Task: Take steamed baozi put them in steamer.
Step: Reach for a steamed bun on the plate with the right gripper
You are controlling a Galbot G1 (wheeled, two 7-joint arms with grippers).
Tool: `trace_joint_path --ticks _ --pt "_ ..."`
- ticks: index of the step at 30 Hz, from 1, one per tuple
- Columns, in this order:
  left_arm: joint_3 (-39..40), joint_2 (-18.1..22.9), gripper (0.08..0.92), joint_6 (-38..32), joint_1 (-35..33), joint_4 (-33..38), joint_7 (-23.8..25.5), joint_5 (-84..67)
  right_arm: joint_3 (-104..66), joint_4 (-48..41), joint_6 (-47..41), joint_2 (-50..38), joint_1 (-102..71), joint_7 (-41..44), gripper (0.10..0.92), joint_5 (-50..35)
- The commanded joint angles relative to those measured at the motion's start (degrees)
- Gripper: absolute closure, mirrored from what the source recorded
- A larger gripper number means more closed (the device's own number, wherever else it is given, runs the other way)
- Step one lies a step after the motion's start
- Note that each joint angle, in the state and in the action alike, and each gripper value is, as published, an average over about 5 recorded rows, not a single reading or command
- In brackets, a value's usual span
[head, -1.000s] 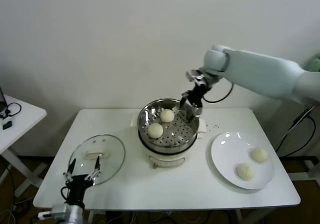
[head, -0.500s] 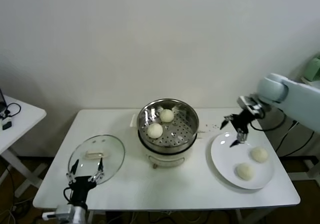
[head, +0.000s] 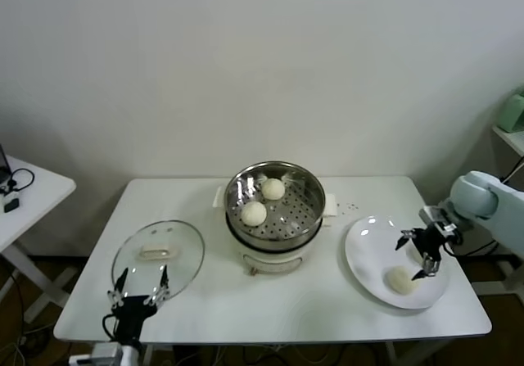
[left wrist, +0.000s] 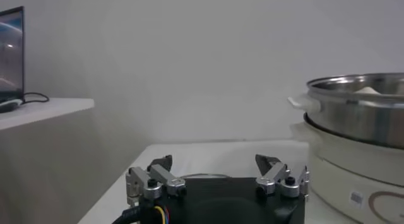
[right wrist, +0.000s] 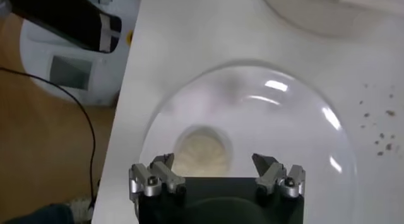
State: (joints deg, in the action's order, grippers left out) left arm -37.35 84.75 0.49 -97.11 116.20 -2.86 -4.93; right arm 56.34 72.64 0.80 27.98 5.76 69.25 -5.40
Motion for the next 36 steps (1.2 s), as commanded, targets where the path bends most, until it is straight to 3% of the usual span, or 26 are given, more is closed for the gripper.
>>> trace_joint_path --ticks 1,30,36 --pt "-0.2 0.0 0.177 0.0 -0.3 -0.3 -0.1 0.4 -3.8 -2.5 1.0 1.9 -6.3 -0.2 0.203 5.9" --pt "-0.9 -0.3 0.177 0.9 2.2 -2.1 0.0 -0.6 -3.2 -5.9 2.0 6.1 -6.9 -1.3 0.203 8.6" --pt "-0.8 -0.2 0.177 0.8 2.1 -2.2 0.1 -0.4 -3.3 -6.1 2.3 6.4 -6.9 -1.6 0.271 8.7"
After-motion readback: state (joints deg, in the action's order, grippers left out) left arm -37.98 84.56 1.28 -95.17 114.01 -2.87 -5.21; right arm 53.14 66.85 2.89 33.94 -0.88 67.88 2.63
